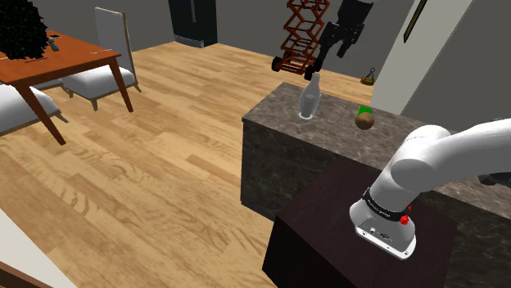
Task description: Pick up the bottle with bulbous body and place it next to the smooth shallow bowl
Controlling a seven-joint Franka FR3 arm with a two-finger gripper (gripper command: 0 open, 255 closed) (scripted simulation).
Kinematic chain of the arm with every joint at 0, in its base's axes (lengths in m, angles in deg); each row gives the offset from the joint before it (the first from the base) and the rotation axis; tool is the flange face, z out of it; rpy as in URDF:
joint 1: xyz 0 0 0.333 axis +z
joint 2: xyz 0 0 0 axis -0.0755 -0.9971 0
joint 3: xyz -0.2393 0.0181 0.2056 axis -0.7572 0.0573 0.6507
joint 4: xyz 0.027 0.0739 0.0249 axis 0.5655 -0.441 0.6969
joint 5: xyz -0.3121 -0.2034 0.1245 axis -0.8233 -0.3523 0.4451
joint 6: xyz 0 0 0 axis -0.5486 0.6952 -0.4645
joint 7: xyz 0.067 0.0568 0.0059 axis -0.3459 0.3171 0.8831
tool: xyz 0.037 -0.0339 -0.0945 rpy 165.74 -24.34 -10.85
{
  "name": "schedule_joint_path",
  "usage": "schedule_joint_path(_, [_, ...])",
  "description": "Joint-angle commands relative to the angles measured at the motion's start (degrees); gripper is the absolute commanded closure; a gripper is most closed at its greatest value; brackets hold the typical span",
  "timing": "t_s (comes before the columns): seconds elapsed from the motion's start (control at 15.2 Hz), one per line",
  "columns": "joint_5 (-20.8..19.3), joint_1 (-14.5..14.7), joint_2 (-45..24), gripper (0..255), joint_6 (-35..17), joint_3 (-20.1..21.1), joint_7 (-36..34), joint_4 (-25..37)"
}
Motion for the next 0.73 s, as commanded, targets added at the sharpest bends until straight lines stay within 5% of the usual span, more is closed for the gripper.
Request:
schedule_joint_path(0.0, [0.00,0.00,0.00,0,0.00,0.00,0.00,0.00])
schedule_joint_path(0.66, [-3.03,-2.48,-12.94,0,-10.77,-9.54,8.27,1.11])
